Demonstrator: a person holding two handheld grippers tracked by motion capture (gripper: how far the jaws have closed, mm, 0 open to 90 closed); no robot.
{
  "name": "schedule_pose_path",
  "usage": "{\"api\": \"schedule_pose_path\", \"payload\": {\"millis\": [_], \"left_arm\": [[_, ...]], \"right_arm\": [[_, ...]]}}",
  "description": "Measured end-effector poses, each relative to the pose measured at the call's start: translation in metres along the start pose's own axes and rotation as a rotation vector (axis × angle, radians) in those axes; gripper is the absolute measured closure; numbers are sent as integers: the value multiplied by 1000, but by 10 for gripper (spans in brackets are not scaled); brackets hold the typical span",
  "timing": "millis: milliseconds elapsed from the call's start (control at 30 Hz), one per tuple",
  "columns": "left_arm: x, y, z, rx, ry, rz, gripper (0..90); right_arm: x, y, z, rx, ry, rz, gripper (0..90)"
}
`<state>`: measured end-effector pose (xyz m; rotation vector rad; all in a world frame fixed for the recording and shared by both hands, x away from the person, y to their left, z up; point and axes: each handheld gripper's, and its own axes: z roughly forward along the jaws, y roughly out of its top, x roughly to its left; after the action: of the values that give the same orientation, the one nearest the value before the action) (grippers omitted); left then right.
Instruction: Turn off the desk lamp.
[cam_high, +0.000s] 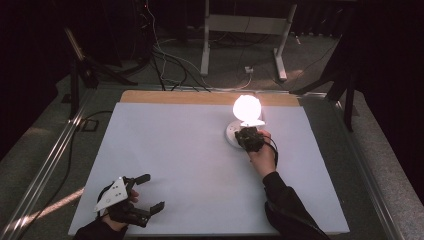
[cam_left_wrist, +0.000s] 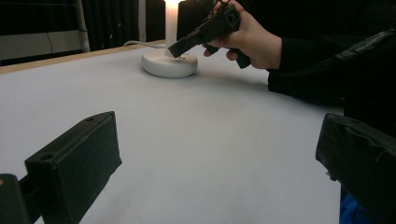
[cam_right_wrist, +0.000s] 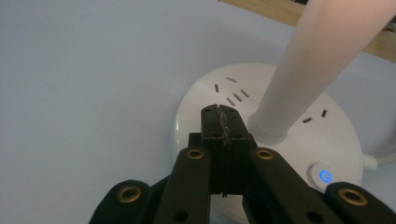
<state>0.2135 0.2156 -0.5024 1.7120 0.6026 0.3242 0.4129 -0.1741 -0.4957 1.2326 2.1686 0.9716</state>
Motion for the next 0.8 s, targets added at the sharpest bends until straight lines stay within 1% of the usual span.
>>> {"api": "schedule_pose_path", "payload": {"millis": [133, 367, 500, 800], "left_arm": [[0, 0, 0, 1, -4, -3, 5], [0, 0, 0, -1, -3, -1, 5], [-1, 0, 0, 1, -2, -3, 5], [-1, 0, 0, 2, -1, -2, 5]], "right_arm": [[2, 0, 1, 6, -11, -15, 900], [0, -2, 3, 8, -2, -1, 900], [0, -2, 3, 11, 0, -6, 900], [1, -2, 3, 16, -6, 8, 900]]}}
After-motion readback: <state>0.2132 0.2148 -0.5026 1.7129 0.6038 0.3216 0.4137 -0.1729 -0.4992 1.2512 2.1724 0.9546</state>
